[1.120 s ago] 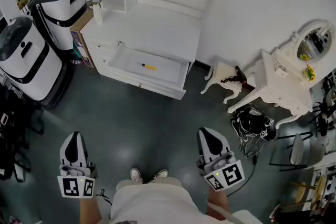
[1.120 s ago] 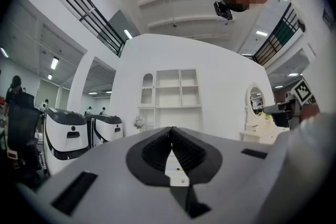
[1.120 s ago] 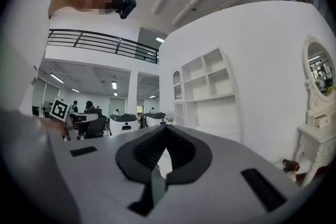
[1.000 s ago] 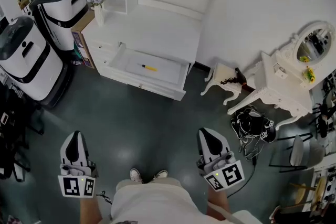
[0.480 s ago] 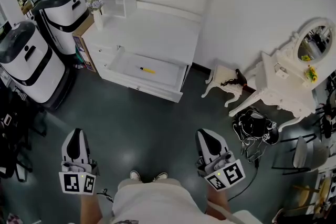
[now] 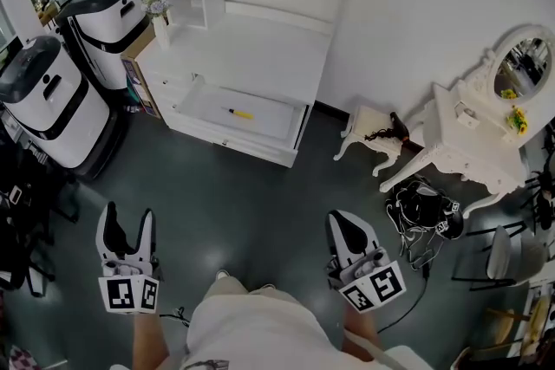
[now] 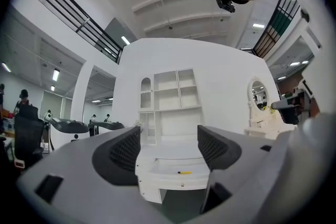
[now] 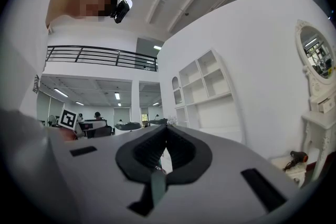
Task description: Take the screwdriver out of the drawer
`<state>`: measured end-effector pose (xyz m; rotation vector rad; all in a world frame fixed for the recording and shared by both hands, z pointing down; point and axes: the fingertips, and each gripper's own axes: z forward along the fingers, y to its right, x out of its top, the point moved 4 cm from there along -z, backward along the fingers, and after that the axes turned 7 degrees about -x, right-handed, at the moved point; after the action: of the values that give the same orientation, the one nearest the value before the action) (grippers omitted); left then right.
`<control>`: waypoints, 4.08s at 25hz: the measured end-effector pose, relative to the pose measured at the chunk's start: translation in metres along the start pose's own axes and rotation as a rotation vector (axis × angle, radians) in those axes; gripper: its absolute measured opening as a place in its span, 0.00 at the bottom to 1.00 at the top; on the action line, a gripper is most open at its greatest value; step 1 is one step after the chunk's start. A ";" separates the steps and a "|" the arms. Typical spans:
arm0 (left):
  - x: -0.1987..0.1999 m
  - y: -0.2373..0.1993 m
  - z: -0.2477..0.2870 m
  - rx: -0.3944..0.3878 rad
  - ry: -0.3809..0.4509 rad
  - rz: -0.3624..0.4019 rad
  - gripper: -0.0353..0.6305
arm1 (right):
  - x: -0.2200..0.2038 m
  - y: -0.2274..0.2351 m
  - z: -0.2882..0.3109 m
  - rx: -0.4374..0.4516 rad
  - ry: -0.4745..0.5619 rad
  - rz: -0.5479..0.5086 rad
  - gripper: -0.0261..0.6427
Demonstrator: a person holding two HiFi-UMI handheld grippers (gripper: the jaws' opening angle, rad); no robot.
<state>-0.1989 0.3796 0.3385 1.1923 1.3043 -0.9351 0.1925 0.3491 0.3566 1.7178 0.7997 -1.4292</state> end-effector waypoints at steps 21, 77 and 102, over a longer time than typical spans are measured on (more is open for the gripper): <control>-0.076 -0.025 0.189 -0.152 -0.051 -0.127 0.64 | -0.019 0.056 0.131 -0.092 -0.095 -0.031 0.05; -0.403 0.019 0.582 -1.143 -0.864 0.407 0.63 | -0.036 0.232 0.416 -0.275 -0.172 0.035 0.06; -0.531 0.059 0.593 -1.367 -1.155 0.668 0.41 | -0.059 0.268 0.364 -0.430 -0.270 0.070 0.06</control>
<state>-0.0700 -0.2539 0.8074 -0.1280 0.2742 0.0005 0.2186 -0.1018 0.4211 1.1885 0.8175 -1.2940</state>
